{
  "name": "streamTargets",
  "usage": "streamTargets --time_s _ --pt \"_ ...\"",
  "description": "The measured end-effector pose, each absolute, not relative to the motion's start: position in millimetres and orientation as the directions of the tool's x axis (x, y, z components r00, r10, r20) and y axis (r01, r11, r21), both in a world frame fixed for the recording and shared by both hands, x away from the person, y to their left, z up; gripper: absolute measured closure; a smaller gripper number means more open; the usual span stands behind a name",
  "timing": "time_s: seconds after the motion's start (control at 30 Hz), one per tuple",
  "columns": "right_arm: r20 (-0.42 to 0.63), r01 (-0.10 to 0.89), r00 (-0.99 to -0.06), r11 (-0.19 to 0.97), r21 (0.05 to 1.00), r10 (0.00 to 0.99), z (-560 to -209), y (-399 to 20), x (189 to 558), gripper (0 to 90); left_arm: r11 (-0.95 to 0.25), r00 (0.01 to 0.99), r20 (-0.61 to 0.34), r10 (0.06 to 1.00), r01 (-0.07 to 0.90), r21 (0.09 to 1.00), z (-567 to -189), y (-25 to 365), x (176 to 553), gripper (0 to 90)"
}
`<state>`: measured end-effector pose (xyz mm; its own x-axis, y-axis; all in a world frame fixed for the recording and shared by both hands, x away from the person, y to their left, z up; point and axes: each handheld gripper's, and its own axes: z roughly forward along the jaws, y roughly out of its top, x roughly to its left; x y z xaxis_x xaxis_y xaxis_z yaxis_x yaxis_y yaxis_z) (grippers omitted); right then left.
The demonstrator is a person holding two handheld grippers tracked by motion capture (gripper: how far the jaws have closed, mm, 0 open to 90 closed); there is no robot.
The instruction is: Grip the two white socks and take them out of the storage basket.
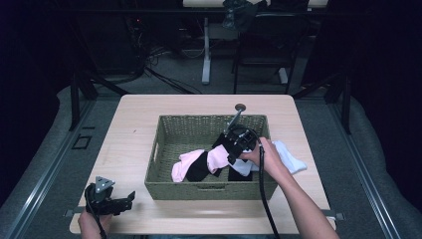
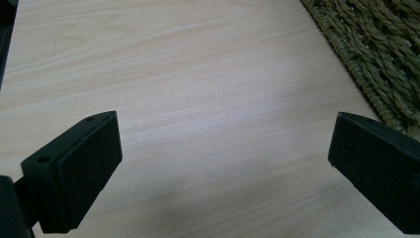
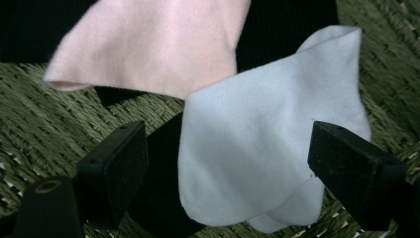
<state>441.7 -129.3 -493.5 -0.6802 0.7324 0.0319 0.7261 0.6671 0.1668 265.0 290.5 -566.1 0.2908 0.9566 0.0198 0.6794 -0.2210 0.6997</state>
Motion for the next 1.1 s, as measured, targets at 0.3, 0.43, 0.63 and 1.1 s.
streamTargets --time_s 0.3,0.43,0.63,1.1 --pt "0.025 0.731 -0.682 0.680 0.054 0.731 -513.7 -122.6 442.2 24.7 -0.224 0.293 0.022 0.956 0.679 0.700 -566.0 290.7 264.9 0.2" --pt "0.004 0.754 -0.655 0.653 0.073 0.756 -518.0 -123.5 441.0 55.3 -0.221 0.291 0.020 0.957 0.680 0.699 -566.1 290.8 264.8 0.2" --pt "-0.006 0.741 -0.670 0.669 0.057 0.743 -508.7 -129.4 442.8 85.9 -0.223 0.292 0.021 0.956 0.680 0.699 -566.1 290.7 264.9 0.2" --pt "0.009 0.729 -0.684 0.682 0.059 0.730 -511.3 -128.5 440.2 33.4 -0.219 0.290 0.017 0.957 0.681 0.698 -566.5 290.6 265.1 0.2"
